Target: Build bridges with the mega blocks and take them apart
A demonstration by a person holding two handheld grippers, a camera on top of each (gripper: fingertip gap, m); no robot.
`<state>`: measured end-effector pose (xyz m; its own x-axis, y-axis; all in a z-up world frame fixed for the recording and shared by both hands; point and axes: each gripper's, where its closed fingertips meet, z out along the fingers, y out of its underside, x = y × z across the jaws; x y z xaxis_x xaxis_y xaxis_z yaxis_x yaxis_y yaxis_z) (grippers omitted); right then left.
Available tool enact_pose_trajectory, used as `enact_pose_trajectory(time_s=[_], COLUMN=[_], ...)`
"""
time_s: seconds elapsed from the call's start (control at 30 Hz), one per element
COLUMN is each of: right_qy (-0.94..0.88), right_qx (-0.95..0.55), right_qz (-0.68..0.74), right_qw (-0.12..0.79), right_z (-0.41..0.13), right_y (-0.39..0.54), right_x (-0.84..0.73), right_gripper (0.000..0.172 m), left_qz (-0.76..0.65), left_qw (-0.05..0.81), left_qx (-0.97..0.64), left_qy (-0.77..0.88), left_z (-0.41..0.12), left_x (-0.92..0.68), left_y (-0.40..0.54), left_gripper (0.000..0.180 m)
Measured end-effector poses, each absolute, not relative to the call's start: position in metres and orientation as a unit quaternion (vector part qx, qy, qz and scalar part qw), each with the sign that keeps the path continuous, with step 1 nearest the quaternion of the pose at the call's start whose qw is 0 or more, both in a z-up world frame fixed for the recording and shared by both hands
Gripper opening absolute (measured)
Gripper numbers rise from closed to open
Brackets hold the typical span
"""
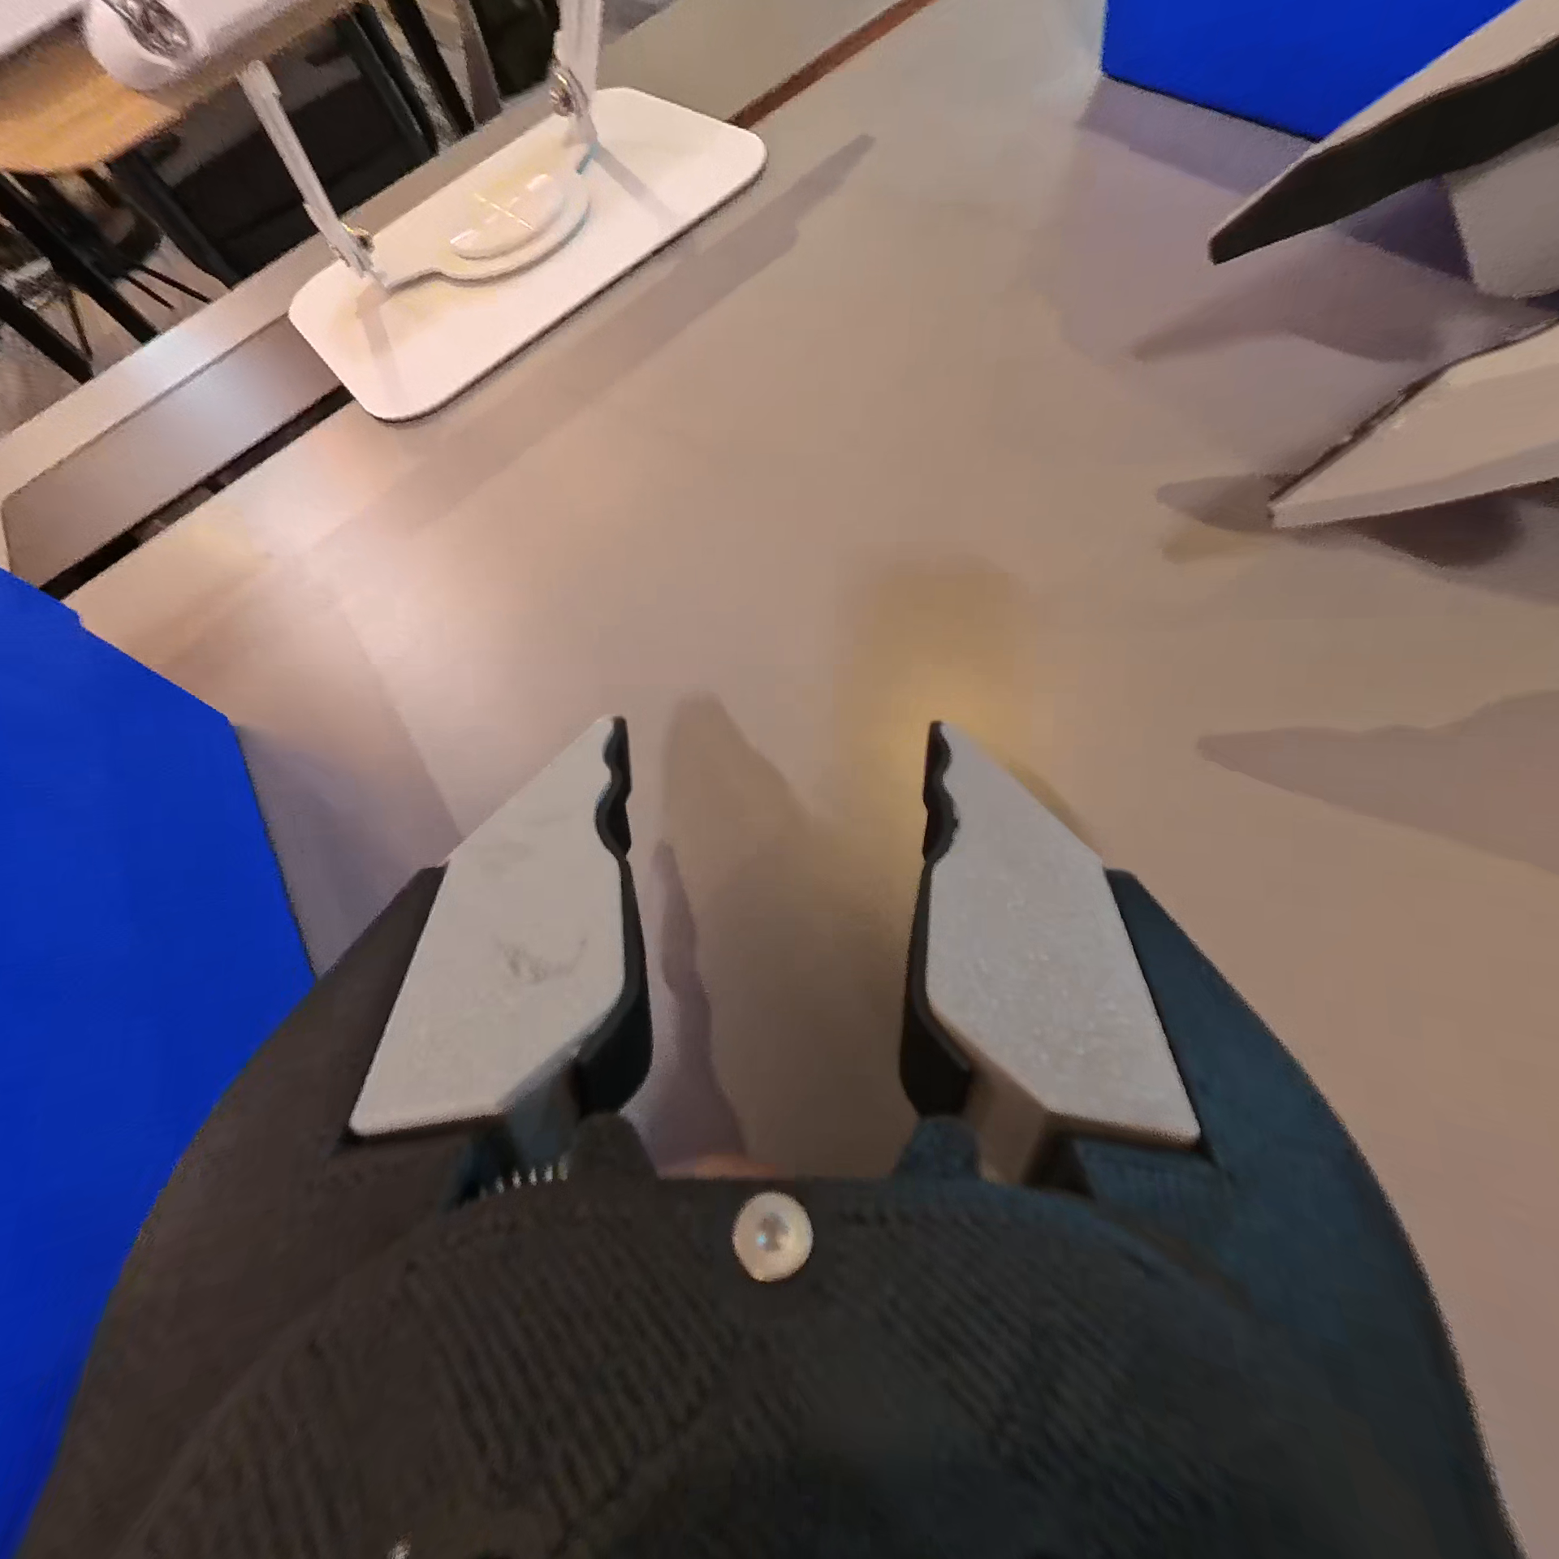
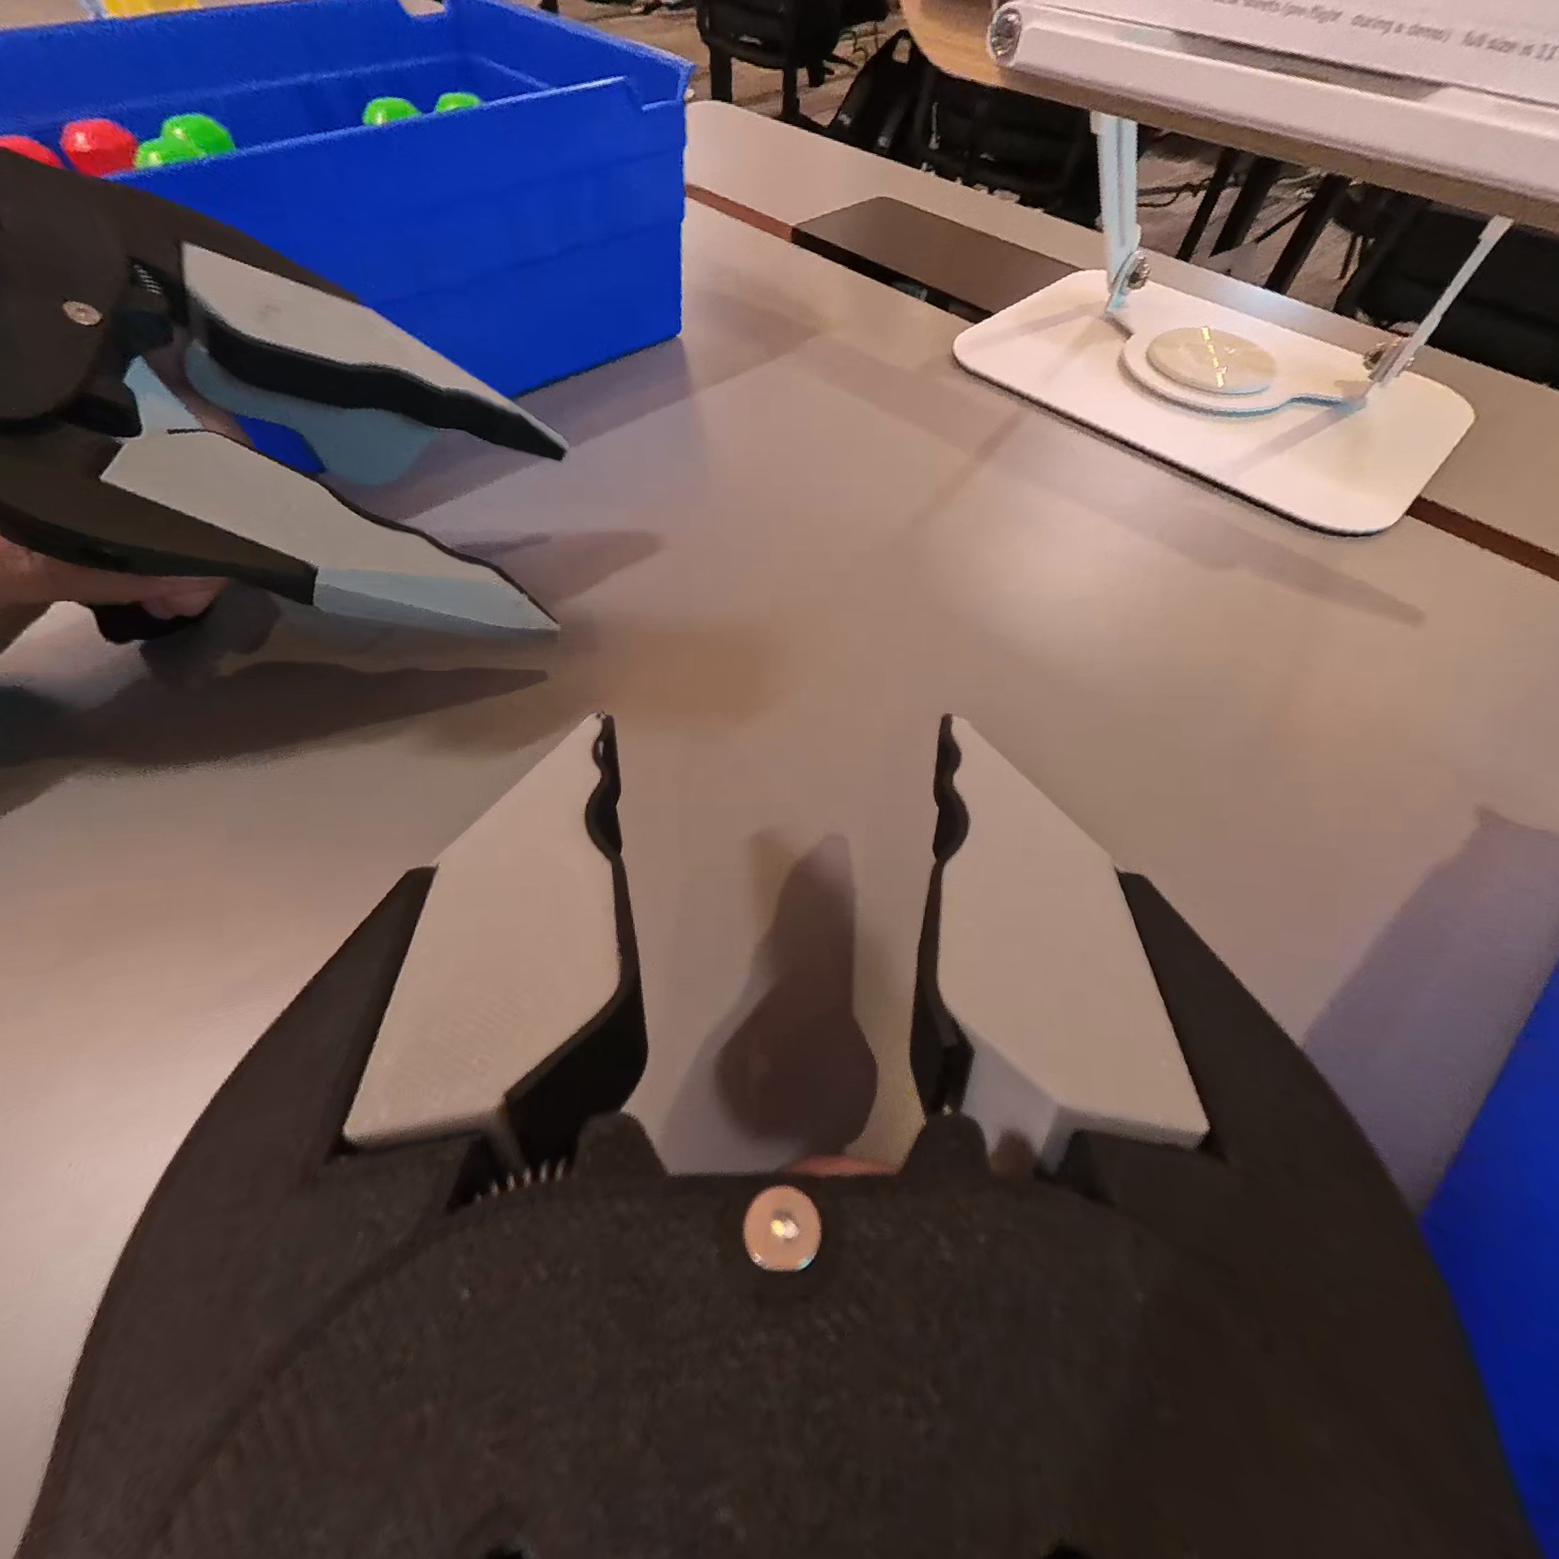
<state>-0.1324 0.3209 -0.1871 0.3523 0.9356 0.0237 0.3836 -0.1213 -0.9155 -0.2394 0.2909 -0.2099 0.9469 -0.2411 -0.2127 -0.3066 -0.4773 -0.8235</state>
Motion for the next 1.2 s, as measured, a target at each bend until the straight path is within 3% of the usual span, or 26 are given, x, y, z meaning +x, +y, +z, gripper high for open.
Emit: enact_pose_trajectory(time_s=[0.17,0.6,1.2], right_qy=[-0.483,-0.498,-0.449], right_qx=[-0.677,-0.686,-0.664], right_qz=[0.273,0.297,0.293], right_qw=[0.483,0.440,0.521], right_z=[-0.180,-0.194,-0.156], right_y=[0.347,0.351,0.349], right_x=[-0.159,-0.172,-0.150], right_gripper=[0.072,0.074,0.078], left_qz=[0.029,-0.022,-0.009], left_qw=[0.493,0.522,0.600], left_qx=[-0.855,-0.828,-0.789], left_qy=[0.157,0.205,0.133], left_z=[-0.205,-0.198,-0.160], left_x=[-0.238,-0.218,-0.236], left_y=[0.318,0.324,0.317], left_gripper=[0.068,0.069,0.077])
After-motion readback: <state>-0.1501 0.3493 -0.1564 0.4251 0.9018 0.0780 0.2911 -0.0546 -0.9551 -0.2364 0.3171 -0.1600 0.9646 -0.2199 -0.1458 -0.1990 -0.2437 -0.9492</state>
